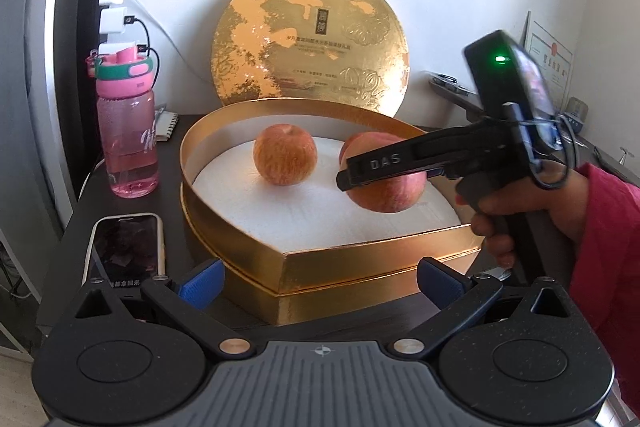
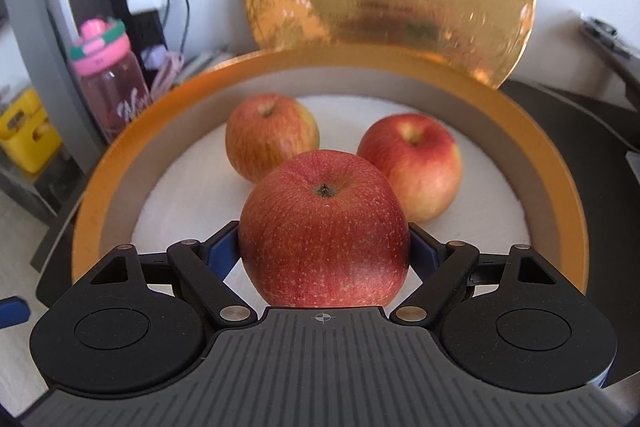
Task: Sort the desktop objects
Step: 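Carry the apple over the gold box and lower it onto the foam, then open the right gripper to release the apple beside the other two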
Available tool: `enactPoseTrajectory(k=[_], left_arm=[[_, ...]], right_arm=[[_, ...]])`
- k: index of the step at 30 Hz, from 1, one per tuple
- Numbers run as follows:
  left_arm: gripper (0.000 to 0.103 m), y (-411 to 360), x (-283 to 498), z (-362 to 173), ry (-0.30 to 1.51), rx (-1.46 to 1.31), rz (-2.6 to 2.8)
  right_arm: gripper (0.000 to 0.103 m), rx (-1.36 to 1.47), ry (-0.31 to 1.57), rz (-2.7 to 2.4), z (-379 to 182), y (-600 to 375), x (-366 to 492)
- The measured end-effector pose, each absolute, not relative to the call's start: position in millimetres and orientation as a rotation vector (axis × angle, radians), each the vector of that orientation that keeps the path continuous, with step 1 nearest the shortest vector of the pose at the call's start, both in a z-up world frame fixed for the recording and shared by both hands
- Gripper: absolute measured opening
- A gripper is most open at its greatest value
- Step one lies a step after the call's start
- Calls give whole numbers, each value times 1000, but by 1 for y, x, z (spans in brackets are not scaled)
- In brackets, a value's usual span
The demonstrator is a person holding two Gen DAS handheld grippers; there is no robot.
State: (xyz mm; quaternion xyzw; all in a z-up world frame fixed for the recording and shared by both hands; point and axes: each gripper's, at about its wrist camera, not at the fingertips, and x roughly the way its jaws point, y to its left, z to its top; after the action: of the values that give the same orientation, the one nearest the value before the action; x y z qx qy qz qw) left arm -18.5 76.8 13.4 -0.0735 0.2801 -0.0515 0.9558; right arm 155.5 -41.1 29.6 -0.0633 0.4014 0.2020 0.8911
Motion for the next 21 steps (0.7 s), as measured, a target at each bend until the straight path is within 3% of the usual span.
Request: enactPoseTrajectory(k=[21], left_arm=[[103,92,-25,6,586,-178,-80]], right_arm=[[90,-271,948,389,11,-16,179]])
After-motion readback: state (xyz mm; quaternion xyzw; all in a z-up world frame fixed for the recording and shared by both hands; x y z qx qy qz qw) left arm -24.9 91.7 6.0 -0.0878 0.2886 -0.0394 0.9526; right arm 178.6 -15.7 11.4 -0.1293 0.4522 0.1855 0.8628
